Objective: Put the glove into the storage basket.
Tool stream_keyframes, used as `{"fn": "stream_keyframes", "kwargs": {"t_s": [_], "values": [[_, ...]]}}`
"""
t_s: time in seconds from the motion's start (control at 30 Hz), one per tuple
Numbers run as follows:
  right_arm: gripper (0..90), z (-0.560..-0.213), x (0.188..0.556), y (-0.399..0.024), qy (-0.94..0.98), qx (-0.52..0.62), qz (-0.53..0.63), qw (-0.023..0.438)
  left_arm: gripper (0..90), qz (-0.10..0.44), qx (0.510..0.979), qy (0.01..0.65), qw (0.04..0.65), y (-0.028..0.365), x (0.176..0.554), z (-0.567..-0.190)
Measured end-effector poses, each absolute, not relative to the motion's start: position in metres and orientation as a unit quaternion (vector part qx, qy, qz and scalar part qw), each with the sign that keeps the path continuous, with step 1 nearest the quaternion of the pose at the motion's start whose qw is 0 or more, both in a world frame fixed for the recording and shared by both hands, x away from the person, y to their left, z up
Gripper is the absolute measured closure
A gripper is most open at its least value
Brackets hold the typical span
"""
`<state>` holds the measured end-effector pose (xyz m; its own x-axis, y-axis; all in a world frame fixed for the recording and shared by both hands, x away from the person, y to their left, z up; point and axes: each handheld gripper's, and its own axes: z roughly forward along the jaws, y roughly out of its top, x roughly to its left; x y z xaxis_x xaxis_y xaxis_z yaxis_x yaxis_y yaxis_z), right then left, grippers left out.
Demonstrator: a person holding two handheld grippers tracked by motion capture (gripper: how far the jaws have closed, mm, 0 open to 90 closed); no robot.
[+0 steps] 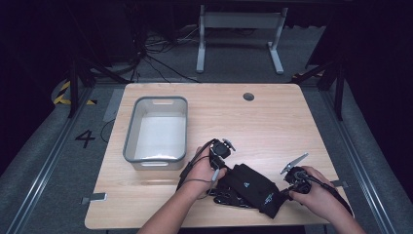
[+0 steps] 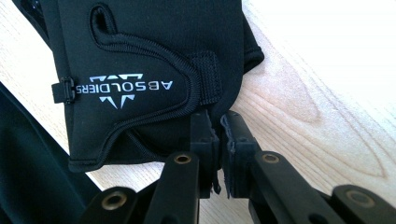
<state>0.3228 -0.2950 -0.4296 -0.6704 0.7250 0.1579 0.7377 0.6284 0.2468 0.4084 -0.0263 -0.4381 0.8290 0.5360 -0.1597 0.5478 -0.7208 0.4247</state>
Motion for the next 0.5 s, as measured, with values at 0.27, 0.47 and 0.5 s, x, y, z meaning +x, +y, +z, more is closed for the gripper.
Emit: {"fn": "stream_keyframes", "kwargs": {"t_s": [0.27,0.47,0.5], "values": [[84.9,-0.4296,0.3224,-0.2952,-0.9,-0.409,-0.148,0.021,85.2,0.002,0.927,0.3,0.227,-0.0244,0.4069,-0.4363],[85.1,-0.4287,0.322,-0.2948,-0.901,-0.408,-0.148,0.017,86.5,-0.005,0.927,0.3,0.227,-0.0215,0.4064,-0.4342],[85.2,-0.4284,0.3221,-0.2953,-0.9,-0.409,-0.149,0.018,86.6,-0.005,0.927,0.3,0.227,-0.0215,0.4064,-0.4342]]}}
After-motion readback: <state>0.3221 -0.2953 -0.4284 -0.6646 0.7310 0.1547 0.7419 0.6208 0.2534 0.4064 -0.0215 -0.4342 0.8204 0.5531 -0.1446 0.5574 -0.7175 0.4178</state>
